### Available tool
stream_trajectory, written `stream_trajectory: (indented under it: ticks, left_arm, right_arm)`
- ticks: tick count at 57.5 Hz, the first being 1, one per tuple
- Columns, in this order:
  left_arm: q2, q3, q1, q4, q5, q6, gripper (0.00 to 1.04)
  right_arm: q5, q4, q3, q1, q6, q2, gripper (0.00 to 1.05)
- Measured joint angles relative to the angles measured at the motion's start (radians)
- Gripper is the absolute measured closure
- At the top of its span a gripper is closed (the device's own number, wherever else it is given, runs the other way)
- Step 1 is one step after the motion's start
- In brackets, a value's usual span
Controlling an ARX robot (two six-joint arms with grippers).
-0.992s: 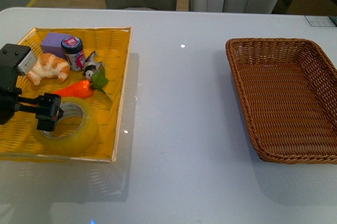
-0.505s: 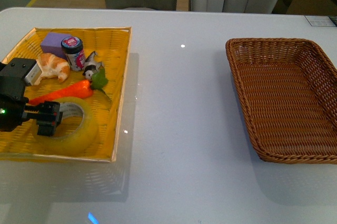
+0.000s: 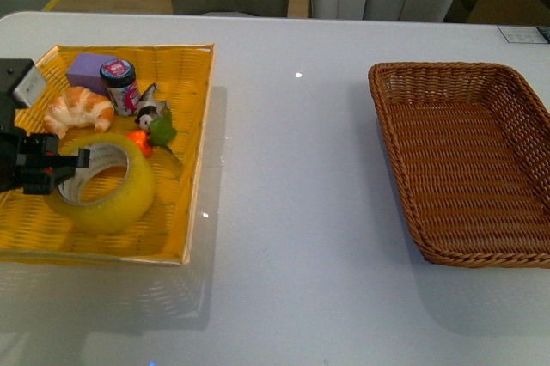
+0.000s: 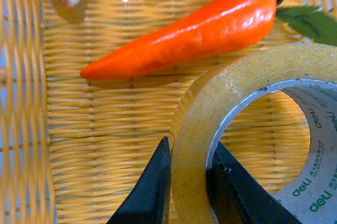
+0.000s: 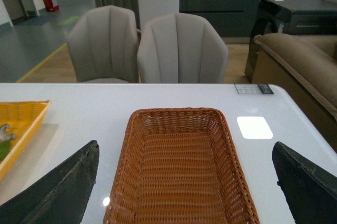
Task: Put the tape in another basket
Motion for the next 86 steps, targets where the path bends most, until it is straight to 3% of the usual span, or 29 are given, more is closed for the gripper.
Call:
stream_trajectory:
  ticks: [12,22,38,48,62,68,75,86]
  left_arm:
    - [-0.235,-0.04,-0.035,-0.063,0.008,-0.029,0.9]
    - [-0.408,-0.029,-0.211,-0.156,-0.02,-0.088,0.9]
    - [-0.457,0.106,-0.506,-0.253,-0.073,-0.192,0.9]
    - [-0.481,0.131,-0.624,-0.271,-0.079,-0.225,0.9]
    - [-0.484,0.127,-0.657,-0.28,-0.095,-0.23,0.9]
    - [-0.491,0.119,-0.657,-0.289,-0.095,-0.23,0.9]
    - [-0.496,0.119,-0.66,-0.296,-0.085,-0.23,0.9]
    - [-0.496,0.119,-0.661,-0.306,-0.088,-0.229,0.9]
  right_arm:
    - [0.0,0.0,0.0,0.0,0.0,0.0,0.09]
    - [0.0,0.0,0.0,0.0,0.0,0.0,0.09]
    - [0.0,0.0,0.0,0.0,0.0,0.0,0.09]
    - [0.0,0.0,0.0,0.0,0.0,0.0,0.09]
    - [0.002,-0.002,0.001,0.0,0.002,0.002,0.09]
    - [0.018,-0.299,0.134,0.002,0.104,0.217,0.09]
    - [-0.081,-0.278,0.206,0.005,0.196,0.45,0.09]
    - [-0.361,0.043,0.238,0.024,0.394,0.668,0.09]
